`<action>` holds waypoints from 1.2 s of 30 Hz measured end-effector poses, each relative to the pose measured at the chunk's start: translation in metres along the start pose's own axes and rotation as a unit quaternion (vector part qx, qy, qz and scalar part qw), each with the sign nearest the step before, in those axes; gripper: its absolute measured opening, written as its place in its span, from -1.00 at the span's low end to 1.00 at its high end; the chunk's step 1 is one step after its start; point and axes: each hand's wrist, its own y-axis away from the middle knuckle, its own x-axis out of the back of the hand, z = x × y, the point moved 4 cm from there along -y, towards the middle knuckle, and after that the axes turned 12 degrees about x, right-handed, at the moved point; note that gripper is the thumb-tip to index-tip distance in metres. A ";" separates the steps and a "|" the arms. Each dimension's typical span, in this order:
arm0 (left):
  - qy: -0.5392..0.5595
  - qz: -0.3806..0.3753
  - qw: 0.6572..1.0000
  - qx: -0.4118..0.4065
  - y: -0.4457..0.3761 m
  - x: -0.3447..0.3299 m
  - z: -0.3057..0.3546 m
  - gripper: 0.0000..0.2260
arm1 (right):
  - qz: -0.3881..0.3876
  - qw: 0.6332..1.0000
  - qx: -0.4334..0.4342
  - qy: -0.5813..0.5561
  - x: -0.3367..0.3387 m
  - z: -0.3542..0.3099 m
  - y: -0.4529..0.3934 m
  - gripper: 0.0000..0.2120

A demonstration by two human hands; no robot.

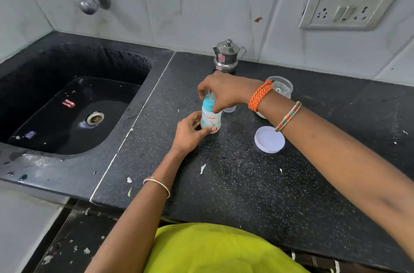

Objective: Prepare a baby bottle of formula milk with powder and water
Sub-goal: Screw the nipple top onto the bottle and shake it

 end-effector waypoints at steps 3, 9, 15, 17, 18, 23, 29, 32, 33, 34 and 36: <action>0.001 0.003 1.000 -0.007 0.001 0.001 0.001 -0.55 | 0.016 0.995 -0.035 0.091 0.004 -0.005 0.000 -0.58; 0.005 0.003 1.000 0.002 0.002 0.001 0.001 -0.53 | -0.031 0.986 -0.122 0.106 0.019 -0.004 0.019 -0.30; 0.006 0.004 1.000 0.007 0.002 -0.001 0.002 -0.53 | -0.077 0.997 0.005 0.014 0.015 0.003 0.019 -0.48; 0.006 0.005 1.000 0.008 0.003 -0.001 0.002 -0.54 | -0.055 0.998 0.032 -0.011 0.005 0.005 0.016 -0.55; 0.009 0.005 1.000 0.008 0.003 -0.001 0.003 -0.55 | -0.027 0.999 0.034 -0.024 0.003 0.007 0.016 -0.59; 0.013 0.006 1.000 0.008 0.003 -0.001 0.002 -0.54 | 0.074 0.996 -0.052 0.011 -0.003 0.025 0.018 -0.30; 0.010 0.009 1.000 0.009 0.000 -0.001 0.000 -0.54 | 0.053 0.994 0.048 -0.078 -0.014 0.020 0.017 -0.39; 0.013 0.004 1.000 0.012 0.001 -0.001 0.001 -0.55 | 0.086 0.993 0.039 -0.067 -0.015 0.017 0.013 -0.61; 0.013 0.002 1.000 0.013 0.001 -0.001 0.002 -0.55 | 0.089 0.994 0.031 -0.061 -0.013 0.018 0.011 -0.64; 0.014 0.001 1.000 0.015 0.001 0.000 0.002 -0.55 | 0.088 0.994 0.028 -0.054 -0.011 0.017 0.009 -0.65; 0.014 -0.002 1.000 0.016 0.002 0.000 0.003 -0.55 | 0.071 0.996 0.034 -0.049 -0.007 0.015 0.006 -0.66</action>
